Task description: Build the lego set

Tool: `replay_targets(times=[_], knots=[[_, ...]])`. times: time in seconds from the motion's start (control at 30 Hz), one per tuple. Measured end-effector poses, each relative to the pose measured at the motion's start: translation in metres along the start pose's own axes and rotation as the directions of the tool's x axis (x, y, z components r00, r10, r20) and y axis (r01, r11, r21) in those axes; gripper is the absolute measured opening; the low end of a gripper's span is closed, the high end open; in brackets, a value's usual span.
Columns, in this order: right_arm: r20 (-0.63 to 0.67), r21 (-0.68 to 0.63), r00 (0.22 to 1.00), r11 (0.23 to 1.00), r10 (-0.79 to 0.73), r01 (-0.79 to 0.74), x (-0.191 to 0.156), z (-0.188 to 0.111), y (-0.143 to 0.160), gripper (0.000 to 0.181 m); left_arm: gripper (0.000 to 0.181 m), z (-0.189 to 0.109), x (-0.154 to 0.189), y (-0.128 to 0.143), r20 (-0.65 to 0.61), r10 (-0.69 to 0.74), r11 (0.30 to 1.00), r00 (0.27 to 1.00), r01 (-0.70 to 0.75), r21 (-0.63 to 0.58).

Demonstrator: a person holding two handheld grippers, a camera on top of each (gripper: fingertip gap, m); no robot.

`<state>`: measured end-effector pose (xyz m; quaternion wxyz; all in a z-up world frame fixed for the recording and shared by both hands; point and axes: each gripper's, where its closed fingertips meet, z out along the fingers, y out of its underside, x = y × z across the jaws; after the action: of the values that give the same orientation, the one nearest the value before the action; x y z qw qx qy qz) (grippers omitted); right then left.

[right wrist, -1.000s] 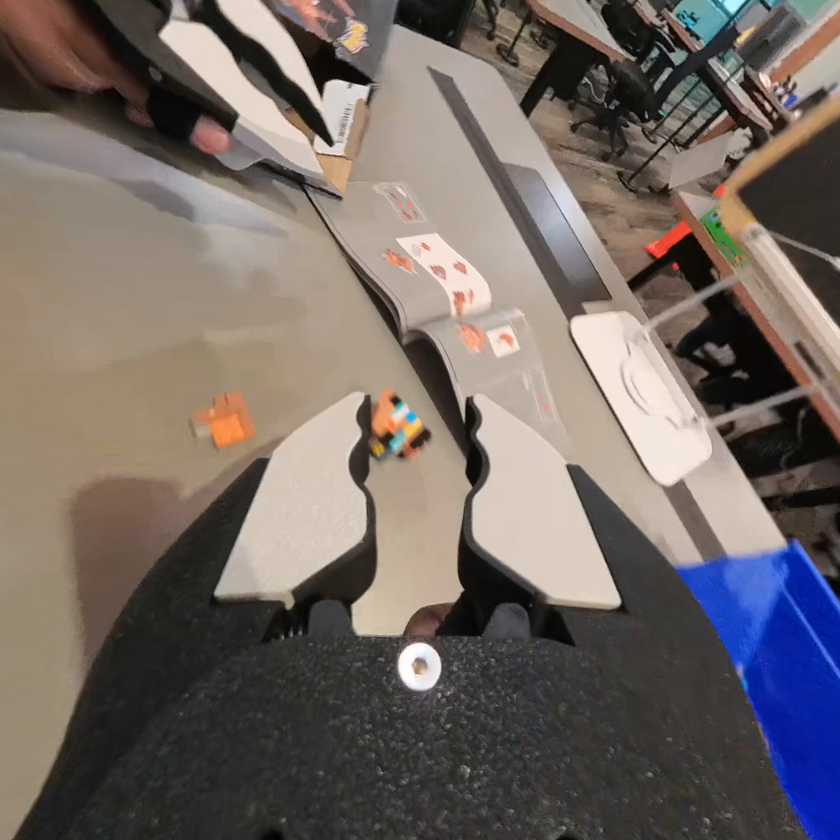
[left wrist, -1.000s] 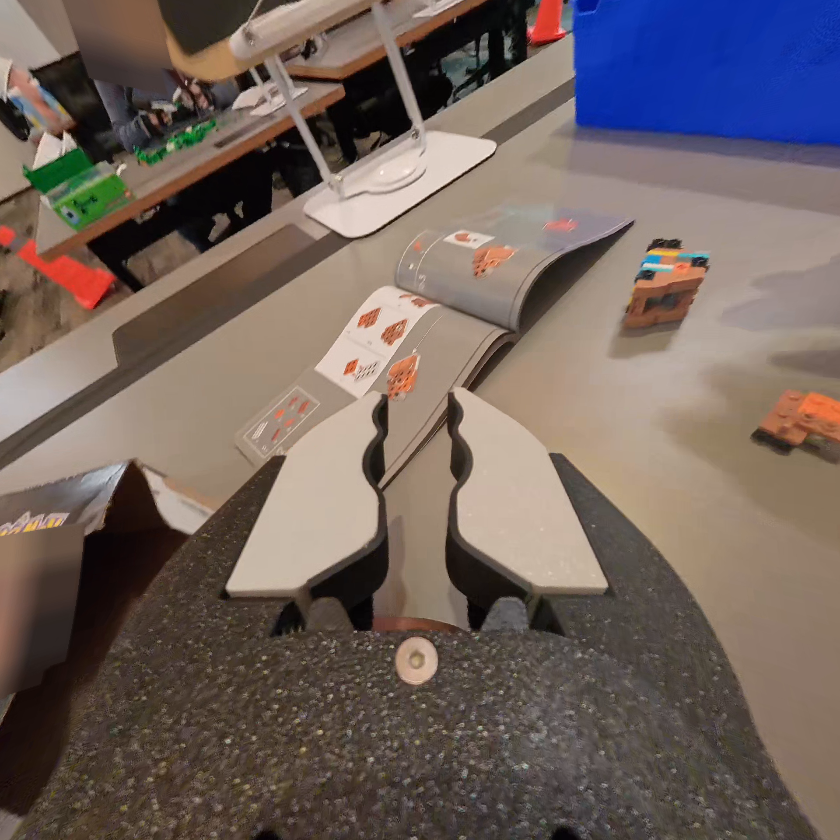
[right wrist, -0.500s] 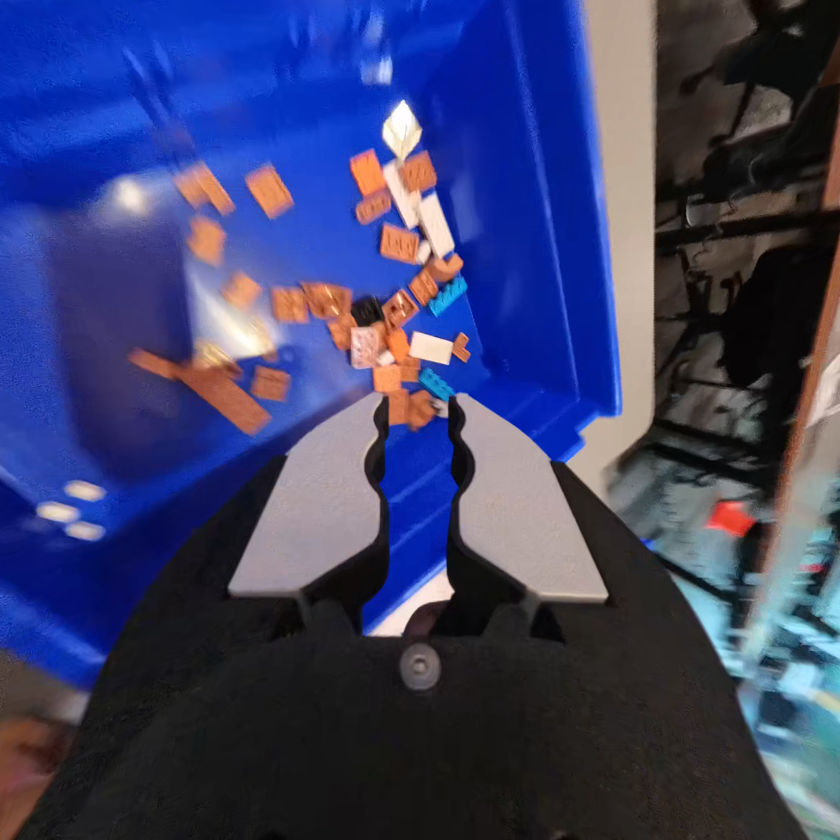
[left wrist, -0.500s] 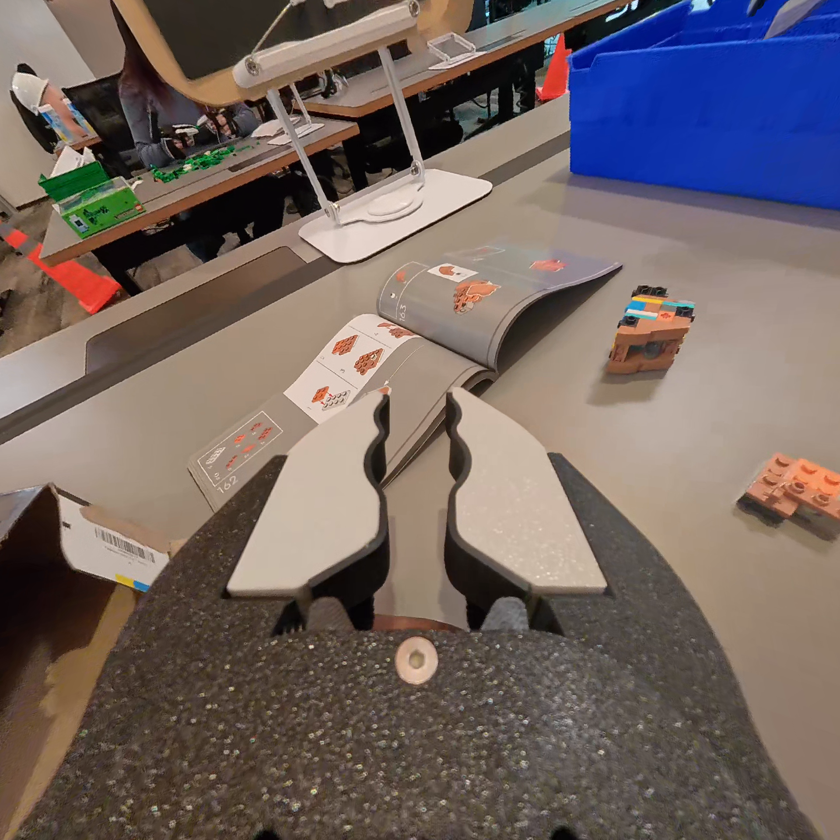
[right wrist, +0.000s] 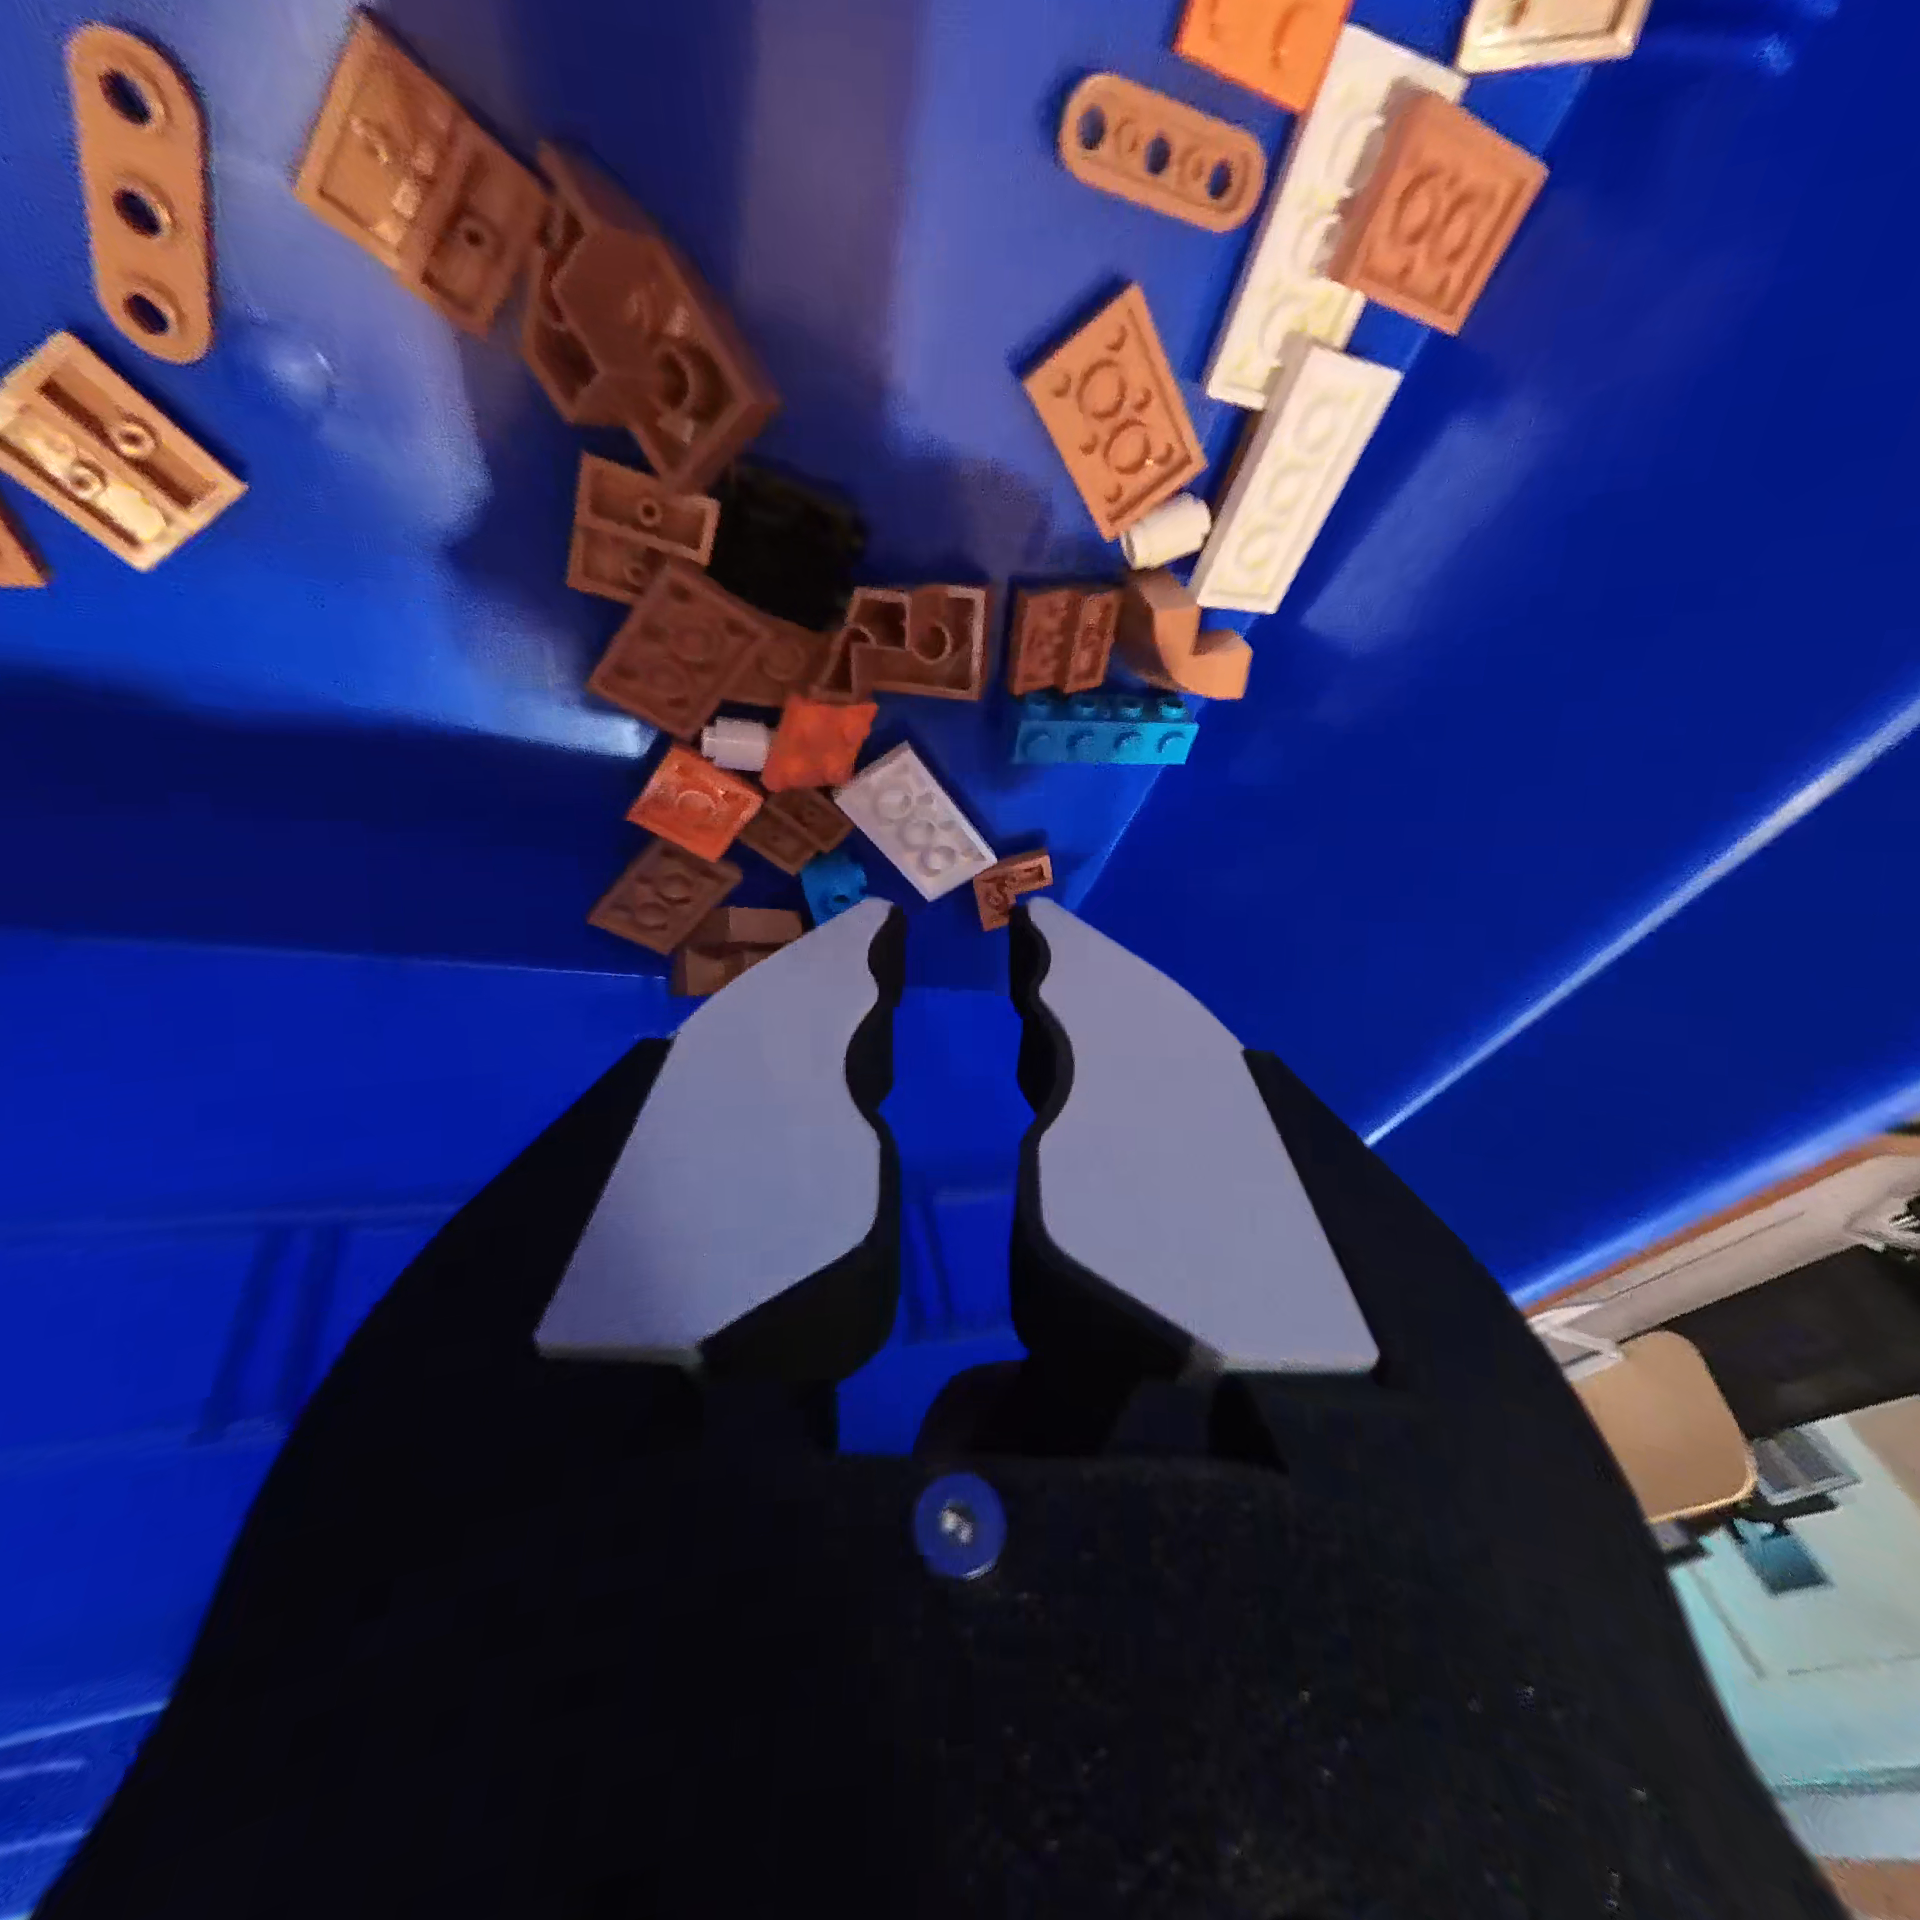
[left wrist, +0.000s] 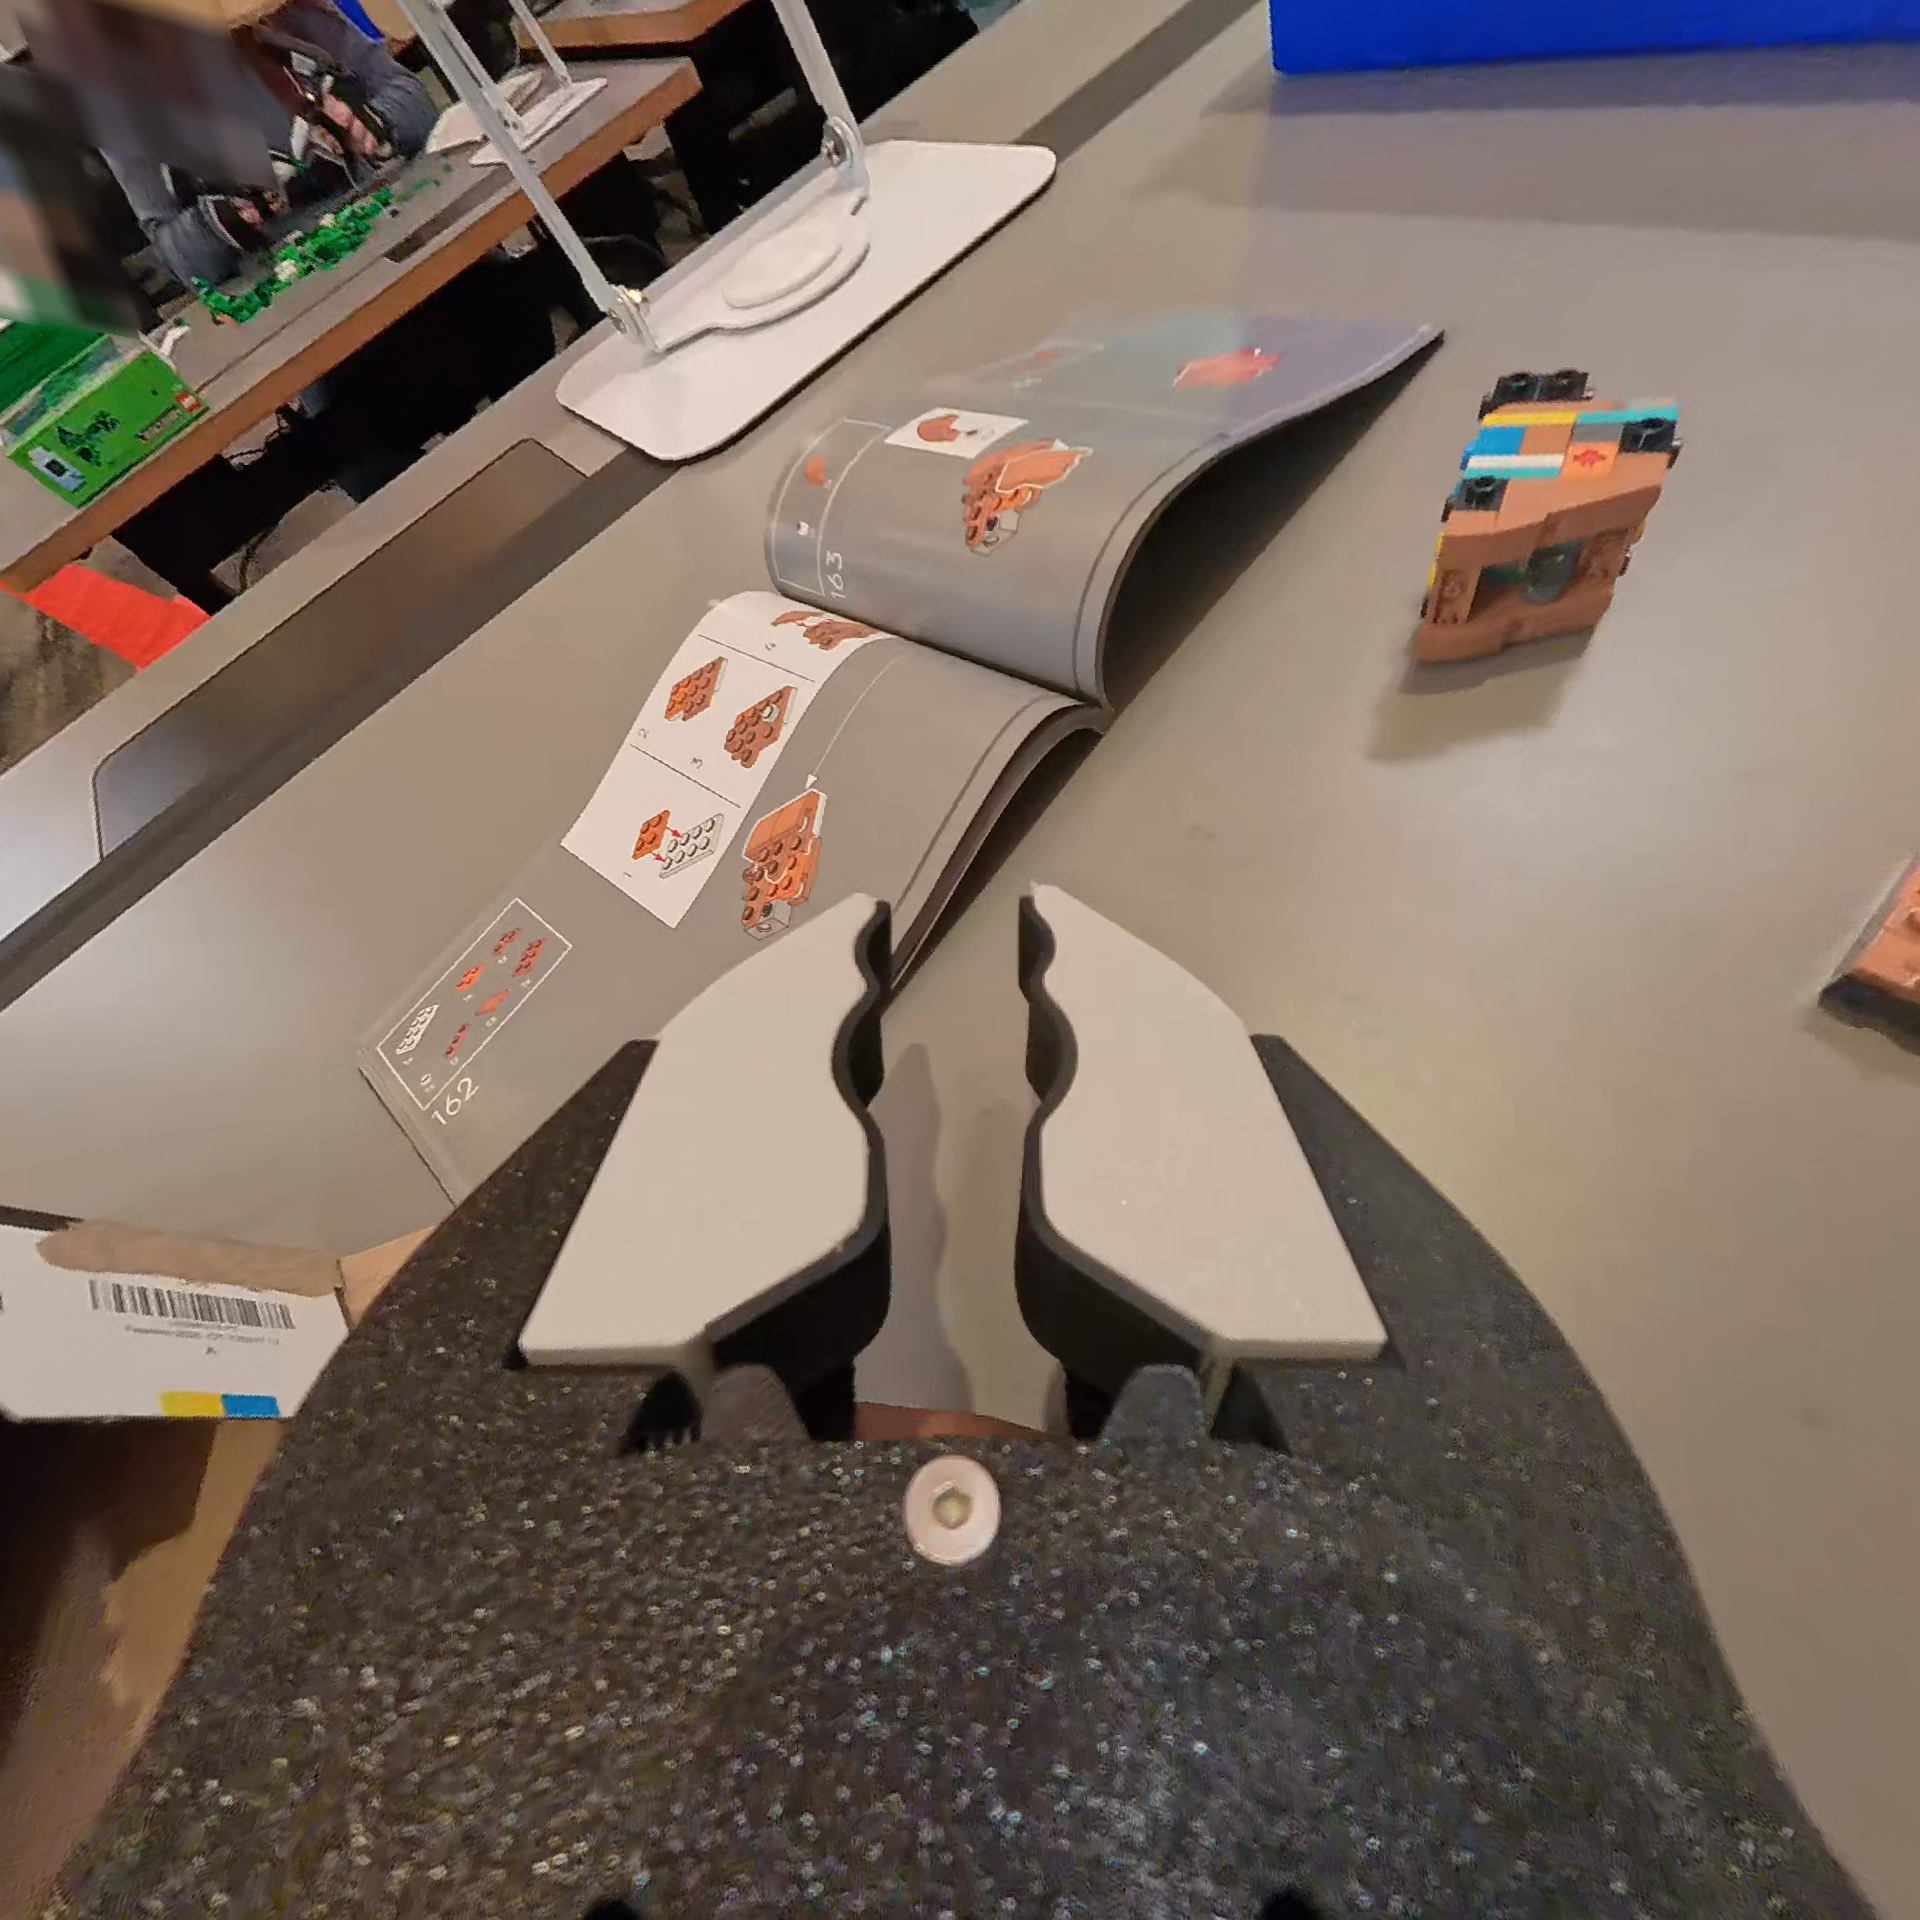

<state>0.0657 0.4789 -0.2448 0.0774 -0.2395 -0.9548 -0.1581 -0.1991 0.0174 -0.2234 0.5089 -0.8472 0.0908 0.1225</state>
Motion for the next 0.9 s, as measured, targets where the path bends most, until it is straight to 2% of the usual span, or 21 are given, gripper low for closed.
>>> replay_targets(times=[0.23,0.57,0.9], knots=[[0.032,-0.062,0.996,0.994,-0.089,0.090,-0.001,0.016,0.002,0.016,0.023,0.000,0.000,-0.001,-0.016,-0.017,1.000,1.000,0.017,0.007],[0.115,-0.081,0.988,0.991,-0.100,0.110,-0.010,0.013,0.001,0.016,0.023,0.000,0.000,0.001,-0.016,-0.019,1.000,1.000,0.018,-0.004],[0.075,-0.065,0.986,0.986,-0.148,0.153,-0.008,0.013,-0.002,0.024,0.023,0.002,-0.001,0.003,-0.014,-0.024,1.000,1.000,0.024,-0.020]])
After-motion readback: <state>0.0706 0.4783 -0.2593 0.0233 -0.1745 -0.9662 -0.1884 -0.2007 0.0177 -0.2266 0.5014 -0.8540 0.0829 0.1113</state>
